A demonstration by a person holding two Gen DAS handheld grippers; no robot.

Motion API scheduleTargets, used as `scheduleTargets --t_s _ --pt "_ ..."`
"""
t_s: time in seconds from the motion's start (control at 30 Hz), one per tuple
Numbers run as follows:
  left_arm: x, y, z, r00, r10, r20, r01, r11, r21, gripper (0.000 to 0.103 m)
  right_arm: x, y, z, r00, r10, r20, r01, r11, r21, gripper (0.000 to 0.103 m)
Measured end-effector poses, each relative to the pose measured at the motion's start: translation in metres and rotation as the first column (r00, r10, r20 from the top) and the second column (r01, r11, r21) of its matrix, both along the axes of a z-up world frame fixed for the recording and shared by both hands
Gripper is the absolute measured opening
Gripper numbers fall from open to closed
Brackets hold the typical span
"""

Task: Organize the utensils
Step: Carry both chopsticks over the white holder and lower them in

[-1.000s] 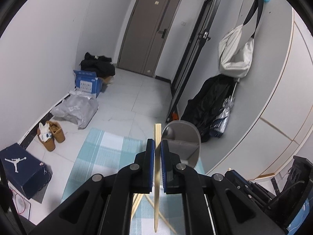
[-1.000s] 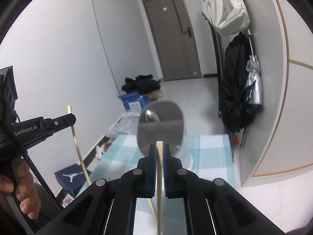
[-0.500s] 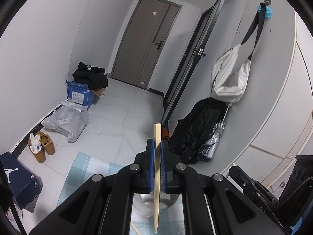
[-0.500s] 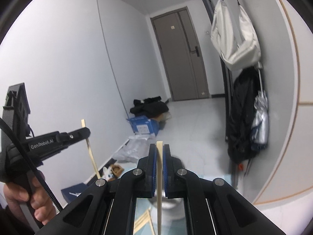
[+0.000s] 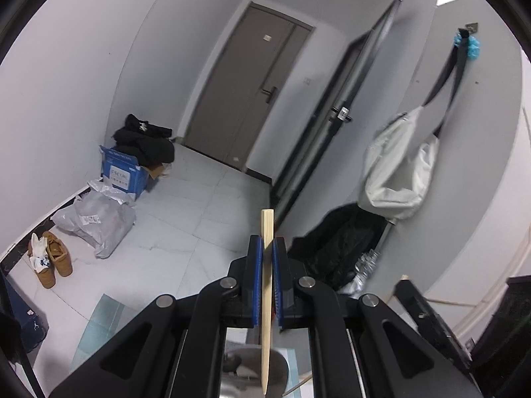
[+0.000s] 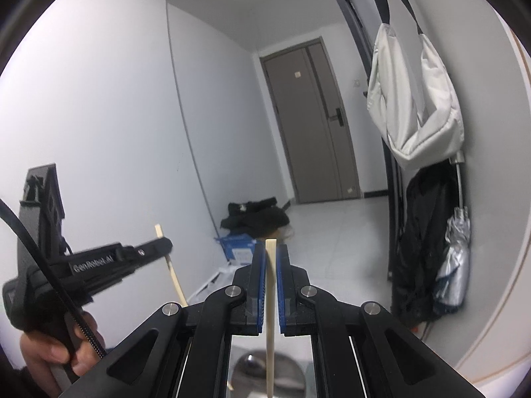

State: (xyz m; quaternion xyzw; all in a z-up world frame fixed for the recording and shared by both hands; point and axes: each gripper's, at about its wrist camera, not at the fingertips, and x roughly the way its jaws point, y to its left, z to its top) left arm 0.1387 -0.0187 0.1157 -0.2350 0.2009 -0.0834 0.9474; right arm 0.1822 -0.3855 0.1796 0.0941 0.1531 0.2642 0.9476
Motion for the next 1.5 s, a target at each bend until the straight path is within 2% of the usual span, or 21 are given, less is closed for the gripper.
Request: scheduleTargets --t_s 0.1,0.23,0.4,0.63,1.13,1.3,1.37,1.43,1.5 --pt "0.009 0.0 -0.012 0.999 0.032 0.001 -0.032 0.999 -0.012 0.003 0.006 0.003 -0.006 0.997 -0.006 0.077 0.006 1.0 0.002 0.005" --pt "0.021 -0.001 -0.023 0.999 0.042 -0.007 -0.042 0.999 -0.01 0.003 0.017 0.014 -0.019 0.994 0.011 0.112 -0.009 1.0 -0.018 0.005" --pt "0.032 -0.005 -0.031 0.999 0.034 -0.008 -0.034 0.999 0.004 0.003 0.031 0.019 -0.04 0.995 0.047 0.086 -0.045 0.999 -0.026 0.005" --pt "0.035 -0.024 -0.04 1.0 -0.014 0.01 0.013 0.997 0.075 0.003 0.033 0.02 -0.058 0.995 0.06 0.082 -0.057 0.997 -0.043 0.005" --pt "0.027 -0.031 -0.053 0.996 -0.089 -0.023 0.092 0.983 0.158 0.003 0.031 0.008 -0.078 0.997 0.064 0.038 -0.062 0.997 -0.035 0.006" --pt "0.02 -0.034 -0.056 0.99 -0.133 -0.047 0.14 0.969 0.202 0.003 0.028 0.012 -0.081 0.993 0.113 0.039 -0.11 0.991 -0.074 0.006" --pt "0.017 -0.032 -0.057 0.989 -0.137 -0.052 0.145 0.966 0.216 0.003 0.021 0.014 -0.084 0.989 0.131 0.066 -0.124 0.987 -0.102 0.006" --pt "0.018 -0.031 -0.058 0.982 -0.172 -0.081 0.186 0.961 0.204 0.003 0.018 0.018 -0.088 0.988 0.141 0.063 -0.131 0.982 -0.134 0.006" --pt "0.017 -0.034 -0.059 0.974 -0.203 -0.102 0.222 0.949 0.223 0.003 0.016 0.022 -0.093 0.987 0.151 0.055 -0.141 0.977 -0.158 0.005"
